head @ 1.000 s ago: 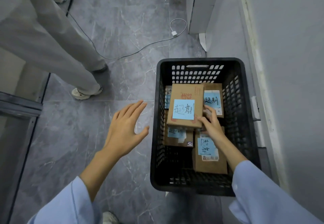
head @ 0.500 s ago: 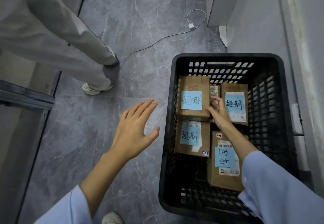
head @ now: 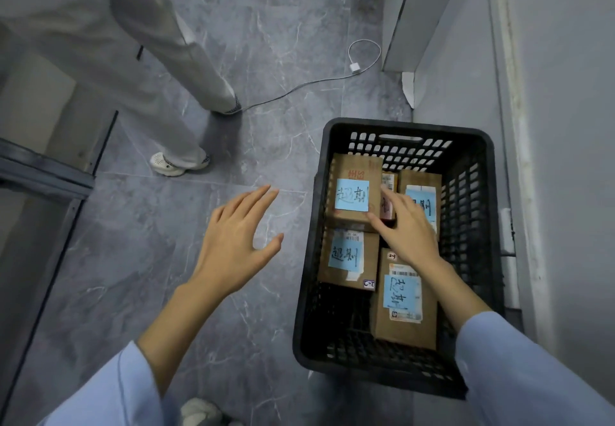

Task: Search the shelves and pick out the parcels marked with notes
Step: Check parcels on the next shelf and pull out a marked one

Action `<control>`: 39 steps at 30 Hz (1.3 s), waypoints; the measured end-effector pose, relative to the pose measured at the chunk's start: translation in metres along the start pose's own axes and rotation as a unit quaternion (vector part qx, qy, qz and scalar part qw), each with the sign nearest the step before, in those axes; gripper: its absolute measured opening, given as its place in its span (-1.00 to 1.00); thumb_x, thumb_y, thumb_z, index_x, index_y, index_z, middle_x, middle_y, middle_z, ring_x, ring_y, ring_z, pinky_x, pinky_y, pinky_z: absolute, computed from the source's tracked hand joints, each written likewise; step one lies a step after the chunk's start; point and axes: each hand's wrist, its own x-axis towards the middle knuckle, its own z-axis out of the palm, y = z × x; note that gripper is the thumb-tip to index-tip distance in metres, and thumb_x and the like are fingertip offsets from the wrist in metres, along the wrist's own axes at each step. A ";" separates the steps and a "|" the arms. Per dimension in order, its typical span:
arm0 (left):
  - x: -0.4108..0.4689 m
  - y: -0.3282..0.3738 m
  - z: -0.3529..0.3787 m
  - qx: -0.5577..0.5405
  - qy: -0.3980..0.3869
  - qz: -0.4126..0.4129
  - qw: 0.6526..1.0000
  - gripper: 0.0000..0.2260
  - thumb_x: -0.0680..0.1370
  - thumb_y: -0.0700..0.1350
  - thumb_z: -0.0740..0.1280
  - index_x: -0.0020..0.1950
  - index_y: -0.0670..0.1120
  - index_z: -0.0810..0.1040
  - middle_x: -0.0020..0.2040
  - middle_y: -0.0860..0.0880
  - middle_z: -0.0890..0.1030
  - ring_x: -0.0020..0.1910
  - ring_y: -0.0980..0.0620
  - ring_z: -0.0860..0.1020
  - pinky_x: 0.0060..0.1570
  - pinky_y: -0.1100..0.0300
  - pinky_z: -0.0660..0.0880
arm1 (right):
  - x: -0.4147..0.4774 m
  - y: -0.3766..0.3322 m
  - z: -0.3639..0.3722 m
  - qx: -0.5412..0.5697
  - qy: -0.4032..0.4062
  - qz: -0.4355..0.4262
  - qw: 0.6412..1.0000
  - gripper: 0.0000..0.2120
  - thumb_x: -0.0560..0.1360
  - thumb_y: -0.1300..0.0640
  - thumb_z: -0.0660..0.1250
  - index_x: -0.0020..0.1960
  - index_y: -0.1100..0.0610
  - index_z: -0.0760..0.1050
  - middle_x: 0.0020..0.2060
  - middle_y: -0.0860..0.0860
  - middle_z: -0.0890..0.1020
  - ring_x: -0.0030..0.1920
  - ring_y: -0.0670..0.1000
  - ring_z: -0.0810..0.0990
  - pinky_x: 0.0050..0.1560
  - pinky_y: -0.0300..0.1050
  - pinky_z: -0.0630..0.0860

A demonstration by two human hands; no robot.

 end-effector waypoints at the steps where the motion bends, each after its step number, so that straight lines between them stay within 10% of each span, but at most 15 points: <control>1: -0.006 -0.002 -0.008 0.001 0.004 -0.008 1.000 -0.37 0.51 0.25 0.12 0.56 0.08 0.21 0.54 0.13 0.25 0.46 0.08 0.23 0.38 0.17 0.12 | -0.004 -0.012 -0.007 -0.025 0.001 -0.018 1.000 -0.36 0.55 -0.26 0.21 0.56 -0.10 0.14 0.42 -0.02 0.38 0.36 0.05 0.36 0.20 0.06 0.43; 13: -0.119 -0.084 -0.156 0.022 0.118 -0.174 0.977 -0.32 0.49 0.33 0.02 0.57 0.10 0.16 0.56 0.10 0.22 0.46 0.01 0.23 0.39 0.07 0.12 | -0.041 -0.261 -0.030 -0.095 -0.025 -0.238 0.966 -0.37 0.55 -0.25 0.20 0.54 -0.03 0.21 0.45 -0.02 0.34 0.44 0.07 0.29 0.38 0.06 0.30; 27: -0.329 -0.248 -0.359 0.096 0.230 -0.402 0.881 -0.19 0.40 0.44 -0.16 0.59 0.11 0.09 0.59 0.10 0.10 0.52 0.00 0.14 0.43 0.01 0.07 | -0.171 -0.649 0.023 -0.093 -0.060 -0.531 0.840 -0.31 0.56 -0.26 0.19 0.58 -0.04 0.09 0.47 -0.04 0.31 0.44 0.06 0.28 0.35 -0.01 0.33; 39: -0.477 -0.343 -0.488 0.164 0.291 -0.509 0.793 -0.32 0.56 0.35 0.09 0.60 0.10 0.02 0.61 0.10 0.00 0.55 0.00 0.05 0.45 0.03 0.02 | -0.264 -0.884 0.051 -0.098 -0.059 -0.643 0.757 -0.30 0.55 -0.27 0.19 0.59 -0.09 0.03 0.54 -0.04 0.20 0.50 0.10 0.19 0.40 0.09 0.33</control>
